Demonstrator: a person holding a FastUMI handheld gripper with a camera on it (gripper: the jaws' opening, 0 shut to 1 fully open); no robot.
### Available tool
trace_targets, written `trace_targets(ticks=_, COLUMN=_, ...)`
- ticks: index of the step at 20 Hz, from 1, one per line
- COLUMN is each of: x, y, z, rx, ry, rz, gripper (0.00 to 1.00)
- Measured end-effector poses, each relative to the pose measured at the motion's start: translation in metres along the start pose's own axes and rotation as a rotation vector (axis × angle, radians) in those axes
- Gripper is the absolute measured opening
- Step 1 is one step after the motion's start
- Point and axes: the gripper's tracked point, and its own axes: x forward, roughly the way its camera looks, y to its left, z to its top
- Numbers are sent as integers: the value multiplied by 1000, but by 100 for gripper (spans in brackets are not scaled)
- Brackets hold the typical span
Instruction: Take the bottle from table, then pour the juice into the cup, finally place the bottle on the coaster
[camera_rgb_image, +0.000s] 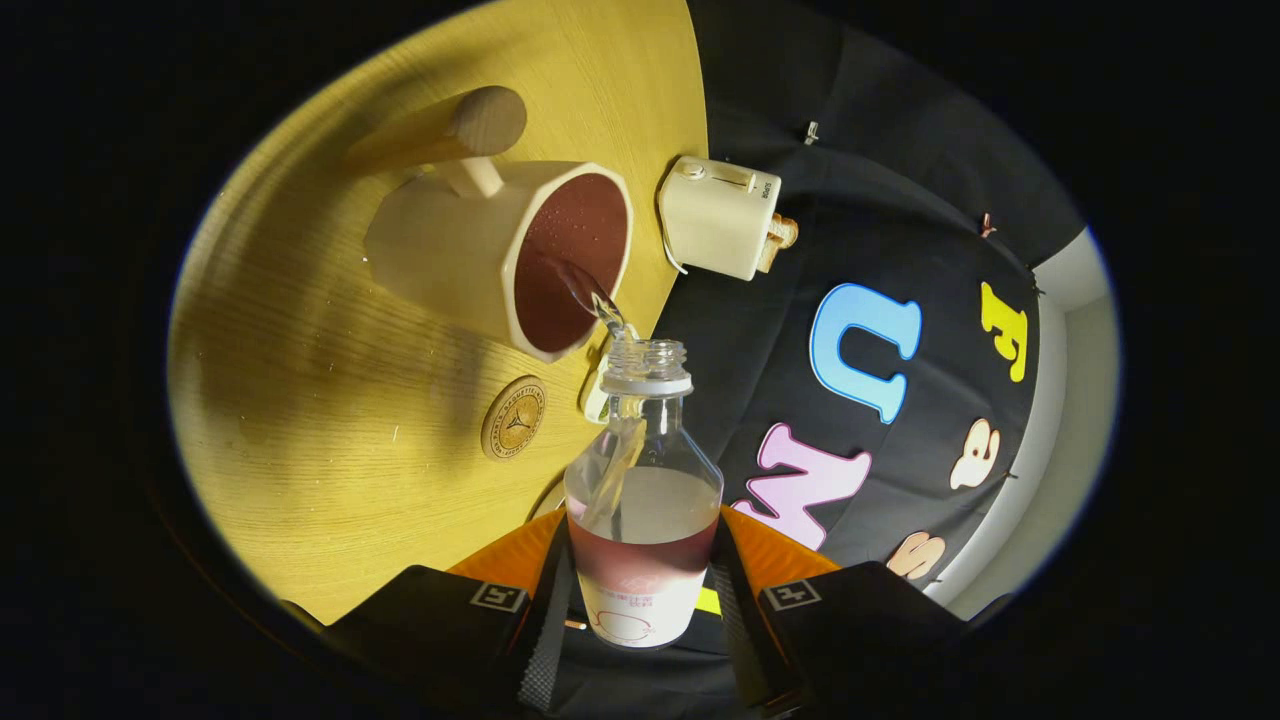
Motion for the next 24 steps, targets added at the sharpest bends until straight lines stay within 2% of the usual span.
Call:
trace_targets(ticks=11, x=-2, y=-16, z=3, rx=-68, ry=-21, rz=-47, gripper=70)
trace_targets(ticks=24, x=-1, y=-32, z=6, rx=-212, ry=-58, rz=-121, gripper=70)
